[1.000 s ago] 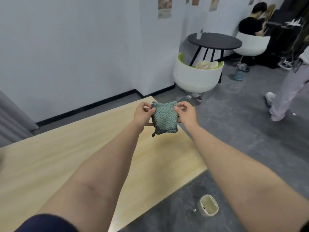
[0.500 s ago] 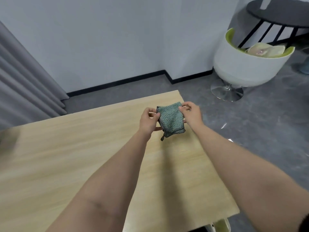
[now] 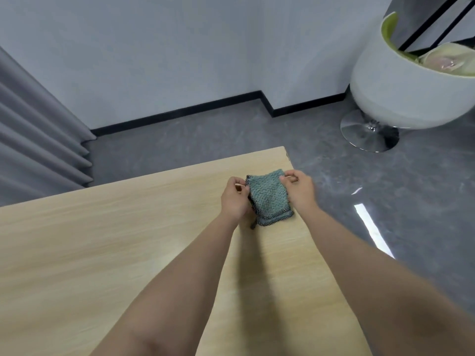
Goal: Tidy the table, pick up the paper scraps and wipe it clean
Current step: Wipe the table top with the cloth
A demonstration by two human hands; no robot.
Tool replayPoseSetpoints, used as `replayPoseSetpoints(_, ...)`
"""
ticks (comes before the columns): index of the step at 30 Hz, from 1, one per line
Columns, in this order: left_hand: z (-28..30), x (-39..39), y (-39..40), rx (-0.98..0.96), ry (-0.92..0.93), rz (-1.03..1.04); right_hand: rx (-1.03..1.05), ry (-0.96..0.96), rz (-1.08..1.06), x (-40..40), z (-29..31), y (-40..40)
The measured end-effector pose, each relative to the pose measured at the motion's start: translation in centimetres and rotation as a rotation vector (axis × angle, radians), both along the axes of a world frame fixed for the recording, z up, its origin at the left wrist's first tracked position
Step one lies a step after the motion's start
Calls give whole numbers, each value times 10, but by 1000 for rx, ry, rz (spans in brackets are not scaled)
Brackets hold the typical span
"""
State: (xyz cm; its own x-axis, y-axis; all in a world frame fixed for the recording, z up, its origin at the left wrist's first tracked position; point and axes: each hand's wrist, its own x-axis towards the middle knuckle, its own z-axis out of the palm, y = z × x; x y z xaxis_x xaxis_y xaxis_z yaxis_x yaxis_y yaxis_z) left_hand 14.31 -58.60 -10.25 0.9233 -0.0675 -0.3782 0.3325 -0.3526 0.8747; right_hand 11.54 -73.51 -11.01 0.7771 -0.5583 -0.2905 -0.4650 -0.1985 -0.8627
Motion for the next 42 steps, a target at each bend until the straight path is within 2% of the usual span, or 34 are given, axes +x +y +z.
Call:
replayPoseSetpoints(4, -15, 31, -13, -13, -66, 10, -119, -9, 0, 27, -8, -5)
replayPoseSetpoints(6, -17, 41, -15, 30, -167, -31, -361, -38, 87, 31, -16, -5)
replayPoseSetpoints(9, -30, 42, 2, 264, -359, -180, -735, -75, 447, 23, -32, 2)
replayPoseSetpoints(11, -42, 34, 24, 433, -476, -238, -856, 31, 679, 17, -41, 9)
replayPoseSetpoints(12, -47, 30, 35, 512, -503, -274, -879, 108, 728, 16, -46, 12)
replayPoseSetpoints(16, -54, 15, 67, 798, -414, -431, -994, 185, 759, 18, -51, 20)
replayPoseSetpoints(22, -56, 3, 88, 897, -359, -456, -1036, 25, 1119, 23, -46, 15)
replayPoseSetpoints(24, -57, 2, 92, 897, -353, -478, -1058, 62, 1045, 34, -45, 1)
replayPoseSetpoints(27, -61, -1, 93, 884, -358, -481, -968, 261, 721, 49, -45, -19)
replayPoseSetpoints(30, -63, -3, 92, 890, -372, -463, -926, 355, 541, 56, -49, -9)
replayPoseSetpoints(32, -63, -4, 91, 879, -376, -444, -959, 297, 579, 55, -50, 19)
replayPoseSetpoints(35, -64, -3, 91, 872, -395, -426, -968, 81, 882, 45, -49, 64)
replayPoseSetpoints(37, -64, -3, 91, 866, -401, -419, -977, 22, 1011, 44, -47, 63)
replayPoseSetpoints(39, -64, -3, 91, 857, -404, -413, -1021, 34, 954, 54, -49, 39)
replayPoseSetpoints(42, -62, -4, 91, 847, -396, -412, -969, 232, 660, 68, -52, -10)
